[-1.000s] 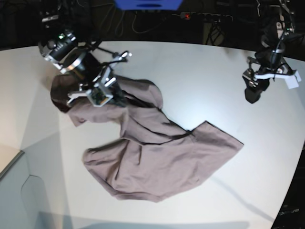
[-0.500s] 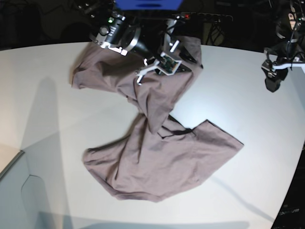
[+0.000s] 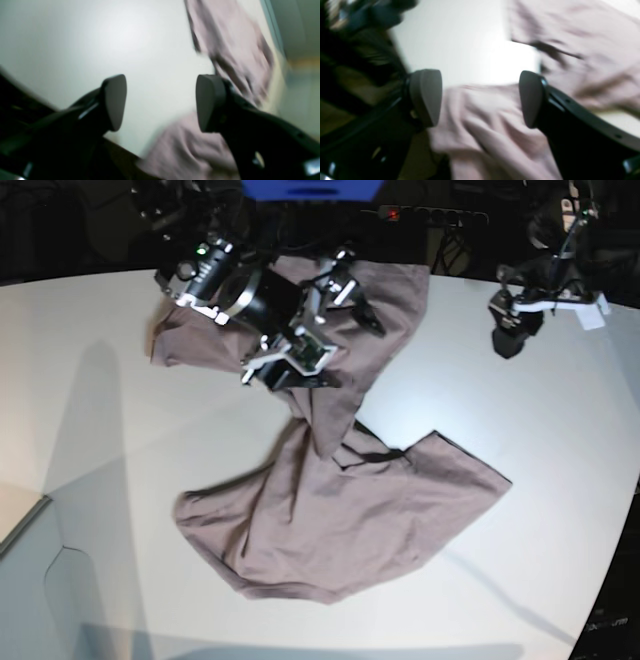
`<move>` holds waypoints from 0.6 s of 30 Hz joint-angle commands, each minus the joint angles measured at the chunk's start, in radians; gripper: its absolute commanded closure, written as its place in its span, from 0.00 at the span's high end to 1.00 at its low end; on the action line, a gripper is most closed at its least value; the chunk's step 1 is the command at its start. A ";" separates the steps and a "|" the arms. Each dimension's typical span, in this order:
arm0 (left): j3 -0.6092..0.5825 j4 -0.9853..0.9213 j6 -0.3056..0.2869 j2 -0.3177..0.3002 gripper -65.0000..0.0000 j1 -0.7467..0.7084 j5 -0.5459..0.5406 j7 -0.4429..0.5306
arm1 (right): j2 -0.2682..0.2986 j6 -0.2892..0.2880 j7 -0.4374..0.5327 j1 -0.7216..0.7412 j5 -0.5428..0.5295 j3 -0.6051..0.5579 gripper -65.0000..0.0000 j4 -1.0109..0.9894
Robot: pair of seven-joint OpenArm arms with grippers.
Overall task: Layout the t-shirt on the table in an organized manner, then fold the t-shirt properly
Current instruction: 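Move both grippers to the bunched shirt body and grasp fabric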
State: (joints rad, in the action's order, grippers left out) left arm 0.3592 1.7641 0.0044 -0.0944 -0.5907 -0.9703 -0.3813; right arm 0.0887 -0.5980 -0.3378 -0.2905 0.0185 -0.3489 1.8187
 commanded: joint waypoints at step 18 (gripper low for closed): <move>-0.374 -0.125 0.001 0.025 0.65 0.099 0.285 0.021 | -0.002 -0.004 0.026 0.069 -0.019 0.179 0.75 -0.029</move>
State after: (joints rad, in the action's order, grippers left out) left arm -0.0166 1.6268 0.0158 -0.0658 -0.4870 -0.6796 -0.3725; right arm 0.0883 -0.5983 -0.3401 -0.2329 0.0185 -0.1703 1.7733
